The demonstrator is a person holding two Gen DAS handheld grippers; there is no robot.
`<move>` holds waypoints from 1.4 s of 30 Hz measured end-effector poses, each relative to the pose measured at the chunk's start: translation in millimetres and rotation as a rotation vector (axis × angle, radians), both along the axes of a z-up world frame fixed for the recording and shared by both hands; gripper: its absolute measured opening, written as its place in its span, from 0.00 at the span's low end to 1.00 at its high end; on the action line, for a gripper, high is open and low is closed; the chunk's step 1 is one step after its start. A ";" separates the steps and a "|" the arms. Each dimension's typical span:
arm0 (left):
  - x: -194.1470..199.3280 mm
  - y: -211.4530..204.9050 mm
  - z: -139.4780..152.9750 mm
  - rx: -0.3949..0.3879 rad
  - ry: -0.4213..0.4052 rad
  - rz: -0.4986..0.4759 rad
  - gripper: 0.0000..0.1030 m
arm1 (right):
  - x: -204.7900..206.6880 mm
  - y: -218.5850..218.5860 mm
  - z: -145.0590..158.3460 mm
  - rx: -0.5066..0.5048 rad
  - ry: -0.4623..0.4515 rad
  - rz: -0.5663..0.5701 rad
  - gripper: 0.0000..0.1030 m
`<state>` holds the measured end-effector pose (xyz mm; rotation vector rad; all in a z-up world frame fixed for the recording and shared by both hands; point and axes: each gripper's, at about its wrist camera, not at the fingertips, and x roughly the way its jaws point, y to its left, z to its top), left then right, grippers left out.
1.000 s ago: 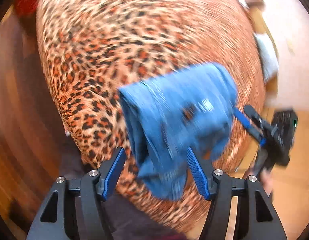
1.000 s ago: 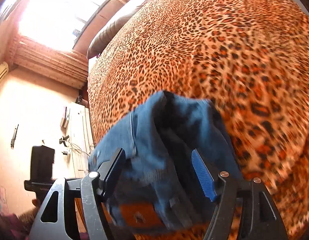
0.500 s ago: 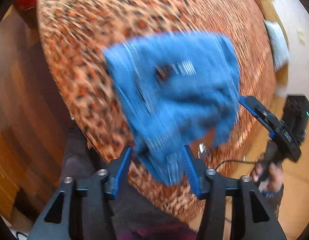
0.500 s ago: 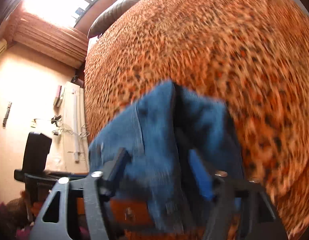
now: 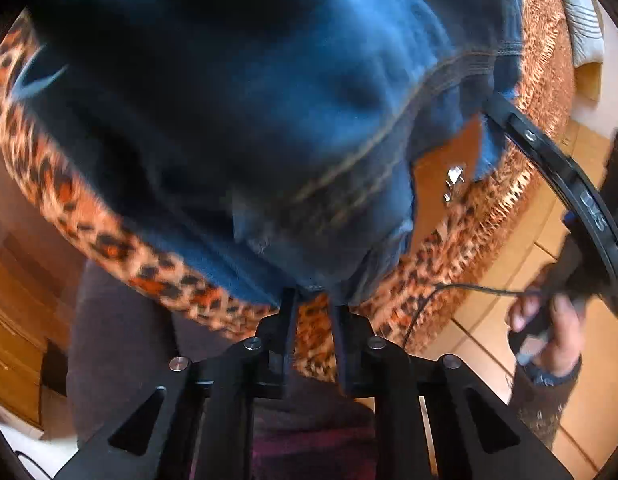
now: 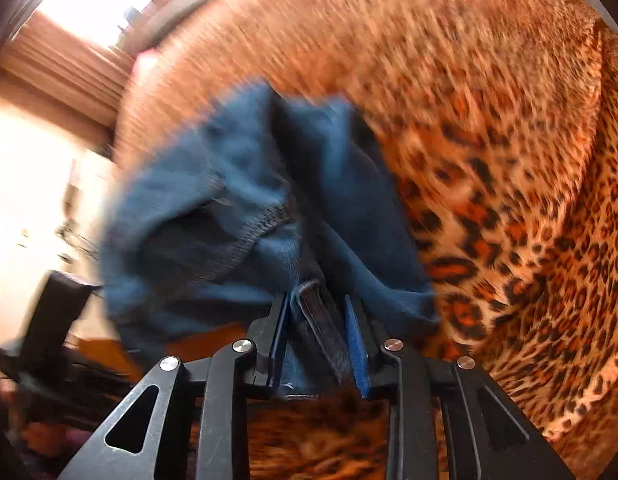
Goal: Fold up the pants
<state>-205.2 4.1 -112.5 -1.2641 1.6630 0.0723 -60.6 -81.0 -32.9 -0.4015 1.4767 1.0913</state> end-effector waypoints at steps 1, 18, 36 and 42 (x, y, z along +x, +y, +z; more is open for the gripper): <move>5.6 8.3 2.0 0.020 -0.027 -0.028 0.17 | 0.8 1.3 0.4 -0.004 0.012 -0.007 0.29; 50.0 88.2 48.7 0.516 -0.153 -0.363 0.47 | -14.7 76.2 37.6 0.214 -0.041 -0.131 0.35; 226.6 165.2 68.5 0.456 -0.315 -0.749 0.68 | -61.7 -71.8 23.7 0.112 0.122 -1.040 0.62; 237.2 150.2 60.0 0.372 -0.280 -0.774 0.24 | -77.4 -66.6 20.4 0.082 0.068 -1.132 0.36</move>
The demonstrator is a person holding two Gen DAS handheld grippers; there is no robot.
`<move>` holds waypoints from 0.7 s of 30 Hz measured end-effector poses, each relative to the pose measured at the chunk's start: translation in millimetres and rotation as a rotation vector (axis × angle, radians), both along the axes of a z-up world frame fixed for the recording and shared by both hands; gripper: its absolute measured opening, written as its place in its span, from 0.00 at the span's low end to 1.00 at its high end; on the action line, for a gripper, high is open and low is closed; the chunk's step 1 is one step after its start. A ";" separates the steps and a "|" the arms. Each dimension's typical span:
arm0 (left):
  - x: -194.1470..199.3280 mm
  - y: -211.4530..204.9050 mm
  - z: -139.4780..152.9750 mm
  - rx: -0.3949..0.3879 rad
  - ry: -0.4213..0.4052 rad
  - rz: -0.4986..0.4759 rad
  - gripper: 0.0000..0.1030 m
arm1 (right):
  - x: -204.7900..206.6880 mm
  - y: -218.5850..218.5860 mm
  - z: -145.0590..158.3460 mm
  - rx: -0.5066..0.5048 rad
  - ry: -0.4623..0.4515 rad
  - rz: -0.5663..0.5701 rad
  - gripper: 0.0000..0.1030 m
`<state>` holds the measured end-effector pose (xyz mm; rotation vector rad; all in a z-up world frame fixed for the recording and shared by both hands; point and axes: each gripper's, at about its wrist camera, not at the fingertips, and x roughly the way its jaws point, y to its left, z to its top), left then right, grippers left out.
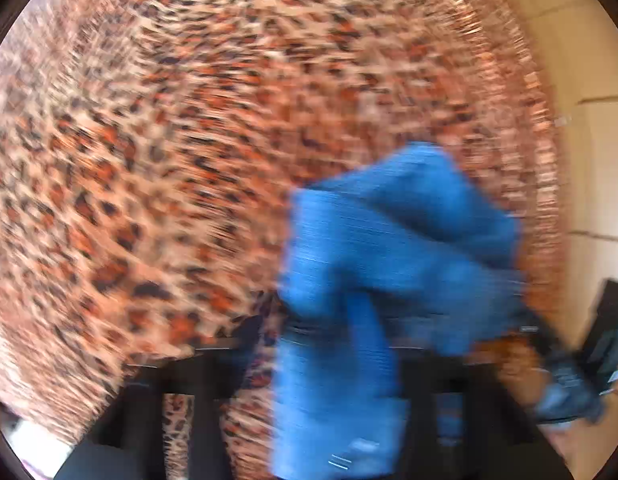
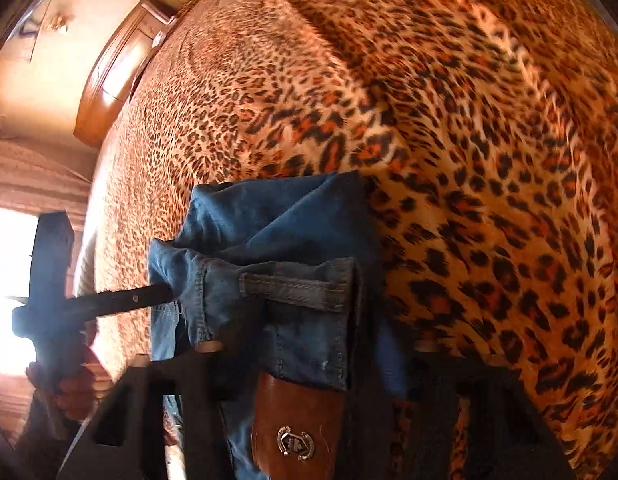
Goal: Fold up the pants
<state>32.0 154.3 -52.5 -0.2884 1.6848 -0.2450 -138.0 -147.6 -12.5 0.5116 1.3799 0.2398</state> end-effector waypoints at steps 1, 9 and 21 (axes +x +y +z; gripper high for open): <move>0.1 0.5 10.9 0.009 -0.033 0.023 0.24 | 0.0 4.7 7.6 -0.005 -0.027 0.015 0.33; 22.7 -11.2 -6.4 0.141 -0.054 0.000 0.27 | 18.5 -1.1 -10.1 -0.179 -0.028 -0.004 0.39; 0.6 14.5 22.6 0.029 -0.008 0.079 0.47 | 2.3 5.0 9.2 -0.010 -0.046 0.012 0.39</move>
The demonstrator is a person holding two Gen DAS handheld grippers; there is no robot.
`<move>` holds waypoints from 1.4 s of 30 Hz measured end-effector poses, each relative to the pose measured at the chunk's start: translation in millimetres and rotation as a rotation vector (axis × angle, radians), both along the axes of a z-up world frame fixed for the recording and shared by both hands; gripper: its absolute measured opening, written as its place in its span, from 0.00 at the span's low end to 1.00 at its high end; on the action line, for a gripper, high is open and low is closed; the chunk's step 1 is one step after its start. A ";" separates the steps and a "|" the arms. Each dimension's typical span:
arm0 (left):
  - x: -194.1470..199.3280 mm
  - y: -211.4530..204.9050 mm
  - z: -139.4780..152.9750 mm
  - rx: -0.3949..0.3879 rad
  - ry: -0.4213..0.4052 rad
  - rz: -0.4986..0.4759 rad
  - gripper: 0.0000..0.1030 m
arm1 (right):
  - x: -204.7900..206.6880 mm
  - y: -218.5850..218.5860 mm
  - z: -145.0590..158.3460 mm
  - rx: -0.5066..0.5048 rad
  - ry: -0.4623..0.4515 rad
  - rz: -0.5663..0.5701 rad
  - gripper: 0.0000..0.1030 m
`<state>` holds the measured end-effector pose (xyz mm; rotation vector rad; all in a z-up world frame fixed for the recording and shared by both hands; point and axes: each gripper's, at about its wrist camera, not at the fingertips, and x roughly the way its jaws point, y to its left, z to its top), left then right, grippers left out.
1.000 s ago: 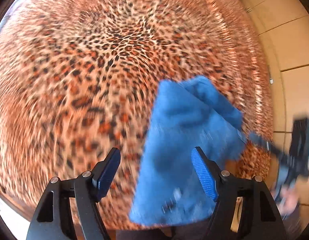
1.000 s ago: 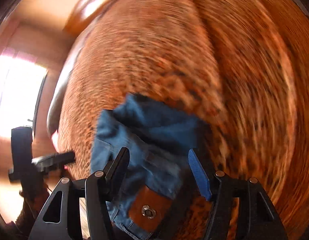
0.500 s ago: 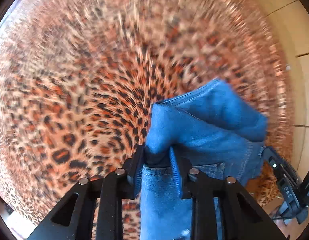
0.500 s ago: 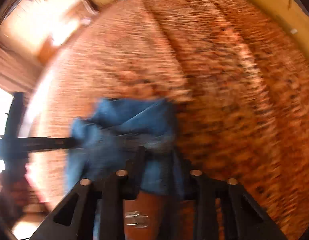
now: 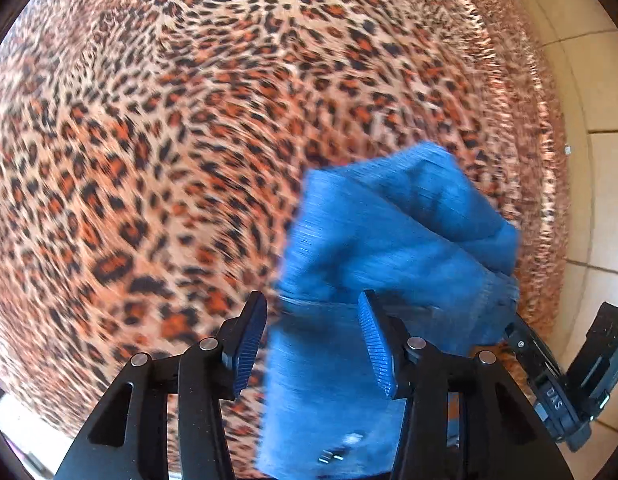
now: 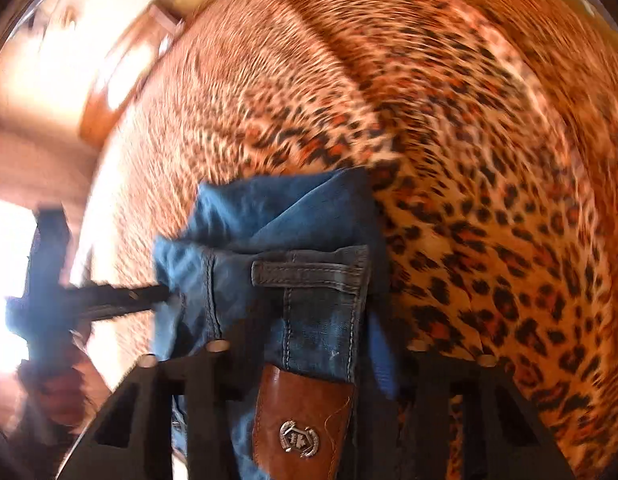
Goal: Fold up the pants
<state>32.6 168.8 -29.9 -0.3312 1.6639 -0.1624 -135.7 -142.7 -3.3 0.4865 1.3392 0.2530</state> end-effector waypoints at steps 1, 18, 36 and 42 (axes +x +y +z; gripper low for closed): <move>0.3 -1.1 -1.4 0.014 -0.014 -0.002 0.49 | 0.2 0.7 6.9 0.015 -0.029 0.007 0.37; -71.6 28.4 24.9 -0.038 0.035 -0.123 0.65 | -58.3 -23.3 23.6 0.120 0.072 0.012 0.55; -137.0 -23.1 -22.6 -0.046 0.129 -0.215 0.41 | -72.3 22.9 9.2 -0.186 0.059 0.269 0.30; -127.7 10.8 60.7 -0.036 -0.121 -0.259 0.45 | -52.5 -23.8 55.7 -0.024 0.003 0.042 0.58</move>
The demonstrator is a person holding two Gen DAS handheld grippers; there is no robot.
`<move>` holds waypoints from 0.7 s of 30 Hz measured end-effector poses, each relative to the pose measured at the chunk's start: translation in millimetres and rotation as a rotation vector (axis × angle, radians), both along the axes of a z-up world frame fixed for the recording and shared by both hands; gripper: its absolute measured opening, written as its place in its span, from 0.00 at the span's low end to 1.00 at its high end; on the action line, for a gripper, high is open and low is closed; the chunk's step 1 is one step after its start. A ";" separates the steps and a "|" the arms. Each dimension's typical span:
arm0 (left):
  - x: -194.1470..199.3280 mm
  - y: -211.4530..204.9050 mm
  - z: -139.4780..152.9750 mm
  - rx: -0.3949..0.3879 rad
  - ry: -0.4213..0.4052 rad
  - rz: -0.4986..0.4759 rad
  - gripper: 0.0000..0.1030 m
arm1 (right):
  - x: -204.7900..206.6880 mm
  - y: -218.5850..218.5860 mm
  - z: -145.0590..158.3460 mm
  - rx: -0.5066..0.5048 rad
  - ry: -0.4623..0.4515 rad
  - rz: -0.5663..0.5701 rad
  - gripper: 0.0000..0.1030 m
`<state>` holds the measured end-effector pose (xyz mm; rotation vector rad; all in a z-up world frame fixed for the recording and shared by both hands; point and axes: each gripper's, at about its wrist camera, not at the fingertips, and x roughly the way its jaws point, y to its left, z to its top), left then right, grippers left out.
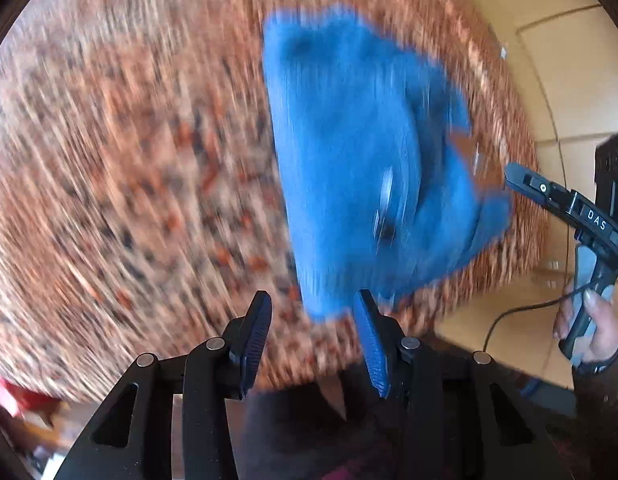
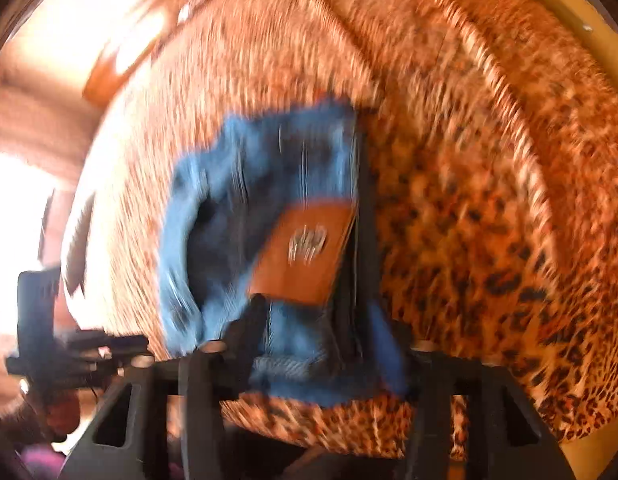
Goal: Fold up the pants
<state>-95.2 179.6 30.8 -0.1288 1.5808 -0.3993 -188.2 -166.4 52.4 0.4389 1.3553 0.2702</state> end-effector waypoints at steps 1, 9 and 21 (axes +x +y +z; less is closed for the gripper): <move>1.3 5.7 15.0 0.001 -0.034 0.017 0.52 | 6.9 -3.8 5.8 0.012 -0.030 -0.029 0.58; 84.3 -38.5 -32.3 0.129 -0.013 0.154 0.53 | 67.8 24.2 -31.9 -0.111 -0.013 -0.047 0.64; 97.1 -78.1 -49.6 0.228 -0.094 0.144 0.33 | 94.4 43.0 -65.6 -0.155 -0.033 0.008 0.55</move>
